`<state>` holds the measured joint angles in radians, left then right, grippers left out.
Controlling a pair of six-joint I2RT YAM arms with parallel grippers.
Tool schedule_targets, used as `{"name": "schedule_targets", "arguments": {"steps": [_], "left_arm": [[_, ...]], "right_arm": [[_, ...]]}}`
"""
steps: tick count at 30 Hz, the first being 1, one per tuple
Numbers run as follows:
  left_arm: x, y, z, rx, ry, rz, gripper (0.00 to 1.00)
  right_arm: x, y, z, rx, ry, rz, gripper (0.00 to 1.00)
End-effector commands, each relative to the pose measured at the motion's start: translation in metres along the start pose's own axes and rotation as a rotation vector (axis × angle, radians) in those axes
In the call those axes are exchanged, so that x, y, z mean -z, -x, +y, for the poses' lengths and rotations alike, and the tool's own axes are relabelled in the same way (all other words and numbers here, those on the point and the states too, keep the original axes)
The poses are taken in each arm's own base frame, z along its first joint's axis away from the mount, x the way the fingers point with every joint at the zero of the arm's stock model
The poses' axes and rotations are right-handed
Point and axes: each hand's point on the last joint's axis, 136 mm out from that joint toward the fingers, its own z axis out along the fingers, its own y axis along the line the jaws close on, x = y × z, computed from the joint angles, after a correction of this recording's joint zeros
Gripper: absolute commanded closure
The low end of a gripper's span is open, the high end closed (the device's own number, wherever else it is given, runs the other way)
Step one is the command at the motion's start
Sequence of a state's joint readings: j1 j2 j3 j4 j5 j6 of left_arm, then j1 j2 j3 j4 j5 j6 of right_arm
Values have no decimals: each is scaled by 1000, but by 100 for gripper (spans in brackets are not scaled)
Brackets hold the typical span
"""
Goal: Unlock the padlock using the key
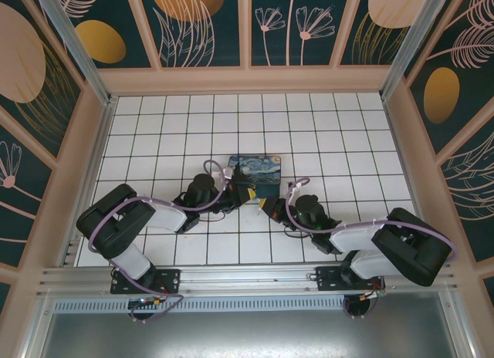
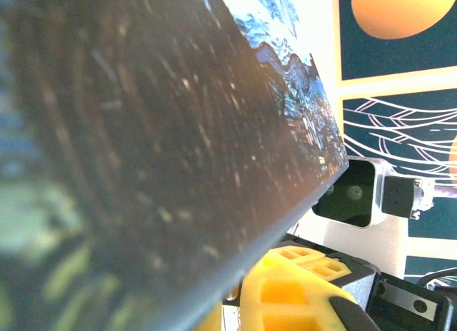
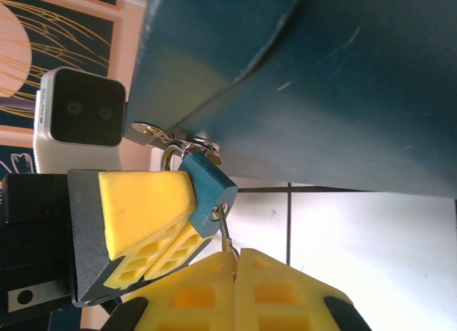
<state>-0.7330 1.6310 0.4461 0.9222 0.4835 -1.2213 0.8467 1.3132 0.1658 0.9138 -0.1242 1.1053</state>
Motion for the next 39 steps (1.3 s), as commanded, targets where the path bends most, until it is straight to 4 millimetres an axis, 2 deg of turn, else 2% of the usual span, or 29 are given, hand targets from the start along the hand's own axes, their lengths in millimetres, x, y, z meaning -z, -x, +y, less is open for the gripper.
{"name": "schedule_targets", "arguments": {"steps": [1, 10, 21, 32, 39], "left_arm": [[6, -11, -35, -22, -125, 47, 100], [7, -5, -31, -19, -112, 6, 100], [7, -3, -17, -63, -36, -17, 100], [6, -2, -4, -115, 39, -17, 100], [6, -3, -2, -141, 53, -10, 100]], "right_arm": [[2, 17, 27, 32, 115, -72, 100], [-4, 18, 45, 9, 189, -53, 100], [-5, 22, 49, -15, 217, -43, 100], [-14, 22, 59, -58, 275, -9, 100], [-19, 25, 58, -101, 301, -4, 100]]}}
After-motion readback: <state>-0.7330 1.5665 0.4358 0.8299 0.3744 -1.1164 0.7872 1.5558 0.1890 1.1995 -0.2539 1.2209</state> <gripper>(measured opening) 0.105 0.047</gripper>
